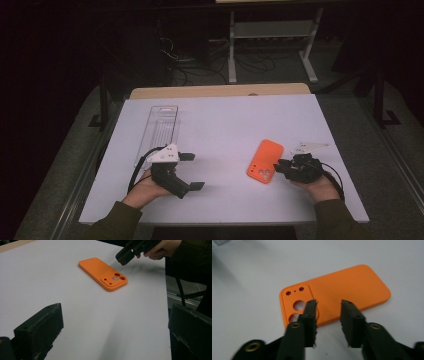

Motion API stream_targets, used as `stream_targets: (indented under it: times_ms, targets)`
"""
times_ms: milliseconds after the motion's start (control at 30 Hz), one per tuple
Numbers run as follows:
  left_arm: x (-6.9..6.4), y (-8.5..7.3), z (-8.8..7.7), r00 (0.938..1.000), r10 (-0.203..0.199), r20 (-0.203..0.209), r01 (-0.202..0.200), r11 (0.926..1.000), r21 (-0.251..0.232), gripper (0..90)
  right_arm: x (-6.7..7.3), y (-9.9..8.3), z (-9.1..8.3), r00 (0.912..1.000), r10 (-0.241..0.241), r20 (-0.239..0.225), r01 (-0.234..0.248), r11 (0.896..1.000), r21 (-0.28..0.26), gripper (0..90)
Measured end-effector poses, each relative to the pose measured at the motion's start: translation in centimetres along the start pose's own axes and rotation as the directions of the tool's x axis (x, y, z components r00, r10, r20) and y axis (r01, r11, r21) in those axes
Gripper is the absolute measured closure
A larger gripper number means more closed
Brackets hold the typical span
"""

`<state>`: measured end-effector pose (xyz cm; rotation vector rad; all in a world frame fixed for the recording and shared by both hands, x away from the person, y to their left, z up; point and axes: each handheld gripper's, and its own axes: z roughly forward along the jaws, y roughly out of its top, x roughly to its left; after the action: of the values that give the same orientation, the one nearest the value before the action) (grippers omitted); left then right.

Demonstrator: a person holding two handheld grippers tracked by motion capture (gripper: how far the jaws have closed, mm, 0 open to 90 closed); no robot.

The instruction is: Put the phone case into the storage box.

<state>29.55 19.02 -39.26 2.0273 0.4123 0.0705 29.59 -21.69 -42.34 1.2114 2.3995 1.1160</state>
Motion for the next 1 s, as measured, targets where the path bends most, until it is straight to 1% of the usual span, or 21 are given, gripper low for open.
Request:
stream_targets:
  times_ms: [33, 100, 133, 167, 233, 267, 300, 333, 400, 433, 500, 567, 600, 700, 767, 1000]
  targets:
    - [0.0, 0.0, 0.0, 1.0000, -0.001, 0.001, 0.001, 1.0000, -0.001, 0.0, 0.0, 0.0, 0.0, 1.0000, 0.000, 0.000, 0.000, 1.000, 0.000, 75.6]
    - [-0.1, 0.0, 0.1, 0.9999, -0.013, 0.005, 0.013, 0.9999, -0.003, 0.0, 0.0, 0.0, 0.3, 1.0000, -0.006, -0.002, 0.006, 1.000, 0.023, 85.7]
    - [-0.2, 0.0, 0.2, 0.9999, -0.012, 0.005, 0.012, 0.9999, -0.002, 0.0, 0.0, -0.1, 0.4, 1.0000, -0.002, -0.006, 0.002, 1.000, 0.030, 87.9]
    - [-0.2, 0.0, 0.2, 0.9999, -0.012, 0.005, 0.012, 0.9999, -0.002, 0.0, 0.0, -0.1, 0.4, 1.0000, -0.002, -0.006, 0.002, 1.000, 0.030, 87.9]
    - [-0.2, 0.0, 0.3, 0.9999, -0.011, 0.005, 0.011, 0.9999, -0.002, 0.0, -0.2, -0.1, 0.8, 0.9999, -0.009, -0.007, 0.009, 0.999, 0.051, 88.4]
    - [-0.2, -0.1, 0.3, 0.9999, -0.014, 0.004, 0.014, 0.9999, -0.001, 0.0, -0.2, -0.1, 0.9, 0.9999, -0.007, -0.009, 0.008, 0.998, 0.062, 88.4]
    - [-0.1, -0.1, 0.4, 0.9999, -0.012, 0.001, 0.012, 0.9999, -0.002, 0.0, -0.2, -0.1, 0.9, 0.9999, -0.007, -0.009, 0.008, 0.998, 0.062, 88.4]
    - [0.0, -0.1, 0.3, 0.9999, -0.011, 0.000, 0.011, 0.9999, 0.000, 0.0, -0.2, -0.1, 1.1, 0.9999, -0.001, -0.014, 0.002, 0.997, 0.078, 88.4]
    - [0.0, -0.1, 0.4, 0.9999, -0.014, 0.000, 0.014, 0.9999, -0.006, 0.0, -0.2, -0.1, 1.3, 0.9999, -0.008, -0.012, 0.009, 0.997, 0.082, 88.5]
    - [0.0, -0.2, 0.3, 1.0000, -0.010, 0.000, 0.010, 0.9999, -0.004, 0.0, -0.2, -0.1, 1.3, 0.9999, -0.003, -0.014, 0.004, 0.996, 0.089, 88.5]
    - [0.1, -0.2, 0.4, 0.9999, -0.011, -0.002, 0.010, 0.9999, -0.011, 0.0, -0.2, 0.0, 1.5, 0.9998, -0.014, -0.017, 0.015, 0.996, 0.088, 88.5]
    - [0.1, -0.2, 0.4, 0.9998, -0.019, -0.002, 0.019, 0.9998, -0.009, 0.0, -0.1, 0.0, 1.6, 0.9998, -0.008, -0.018, 0.010, 0.995, 0.101, 88.5]
    - [0.1, -0.2, 0.4, 0.9998, -0.018, -0.003, 0.018, 0.9998, -0.008, 0.0, -0.1, 0.0, 1.6, 0.9998, -0.003, -0.020, 0.005, 0.995, 0.103, 88.5]
    - [0.1, -0.2, 0.5, 0.9999, -0.012, -0.003, 0.012, 0.9999, -0.010, 0.0, -0.1, 0.1, 1.9, 0.9997, -0.017, -0.019, 0.019, 0.994, 0.108, 88.5]
    - [0.1, -0.2, 0.5, 0.9999, -0.011, -0.003, 0.011, 0.9998, -0.015, 0.0, 0.0, 0.3, 2.1, 0.9997, -0.016, -0.020, 0.018, 0.994, 0.111, 88.5]
    - [0.5, -0.1, 0.5, 0.9999, -0.006, -0.010, 0.006, 0.9999, -0.011, 0.0, 0.0, 0.5, 2.2, 0.9996, -0.021, -0.019, 0.023, 0.993, 0.114, 88.5]
